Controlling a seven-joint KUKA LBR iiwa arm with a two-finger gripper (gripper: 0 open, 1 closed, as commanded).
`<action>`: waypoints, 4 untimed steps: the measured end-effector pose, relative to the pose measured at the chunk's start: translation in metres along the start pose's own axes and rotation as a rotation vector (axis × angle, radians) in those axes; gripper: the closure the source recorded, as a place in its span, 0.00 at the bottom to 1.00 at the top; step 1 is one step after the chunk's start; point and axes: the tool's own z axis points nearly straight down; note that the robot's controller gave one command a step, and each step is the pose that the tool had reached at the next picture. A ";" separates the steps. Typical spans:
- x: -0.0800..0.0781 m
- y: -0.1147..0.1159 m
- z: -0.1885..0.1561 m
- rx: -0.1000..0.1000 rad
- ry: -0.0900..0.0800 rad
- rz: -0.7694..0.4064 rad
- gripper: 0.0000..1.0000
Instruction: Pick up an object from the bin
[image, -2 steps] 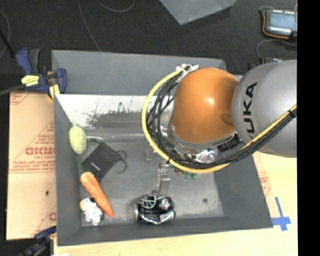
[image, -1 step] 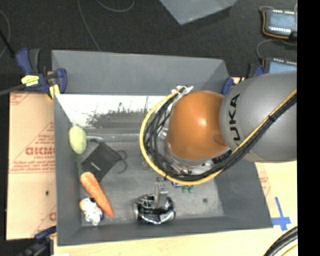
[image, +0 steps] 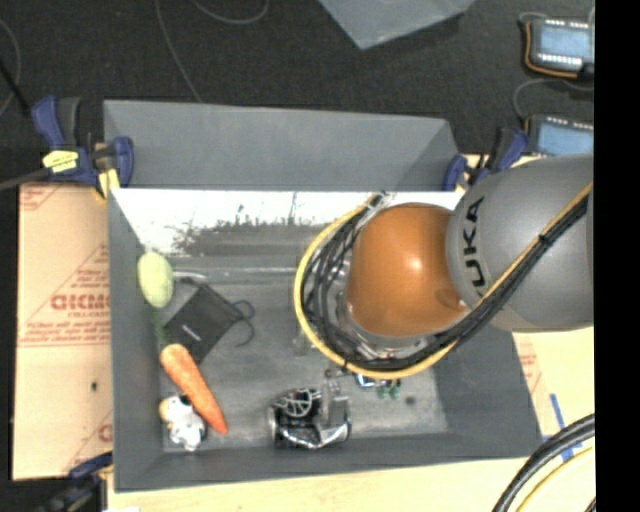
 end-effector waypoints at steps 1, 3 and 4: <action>-0.001 0.002 0.013 0.001 -0.007 -0.099 0.00; -0.004 0.015 0.104 0.000 -0.029 -0.147 1.00; -0.003 0.015 0.103 -0.001 -0.027 -0.156 1.00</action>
Offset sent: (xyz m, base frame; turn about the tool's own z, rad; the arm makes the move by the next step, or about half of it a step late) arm -0.0060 0.0149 -0.0891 -0.0843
